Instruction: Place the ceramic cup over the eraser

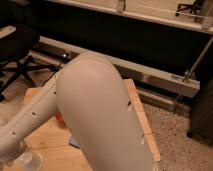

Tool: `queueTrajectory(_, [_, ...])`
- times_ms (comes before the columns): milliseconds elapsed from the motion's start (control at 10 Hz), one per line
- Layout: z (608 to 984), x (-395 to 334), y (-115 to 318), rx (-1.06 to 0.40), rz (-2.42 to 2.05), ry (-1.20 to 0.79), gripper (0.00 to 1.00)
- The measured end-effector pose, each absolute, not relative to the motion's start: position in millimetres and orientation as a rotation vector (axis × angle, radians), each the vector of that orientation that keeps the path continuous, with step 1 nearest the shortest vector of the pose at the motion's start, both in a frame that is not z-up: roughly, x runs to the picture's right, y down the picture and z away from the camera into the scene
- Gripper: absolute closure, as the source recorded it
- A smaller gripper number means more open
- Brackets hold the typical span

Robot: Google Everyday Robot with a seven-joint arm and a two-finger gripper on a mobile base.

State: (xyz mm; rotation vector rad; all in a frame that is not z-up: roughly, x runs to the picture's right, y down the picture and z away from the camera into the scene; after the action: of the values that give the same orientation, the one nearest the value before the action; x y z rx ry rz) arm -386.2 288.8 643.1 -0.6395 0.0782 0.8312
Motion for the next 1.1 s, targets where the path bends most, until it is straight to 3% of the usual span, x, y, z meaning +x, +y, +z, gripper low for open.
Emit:
queueTrajectory(500, [663.9,-366.1,301.2,-0.575,0.859,0.216,0.97])
queueTrajectory(1100, [670.1,-356.3,298.9,-0.555,0.892,0.249,1.00])
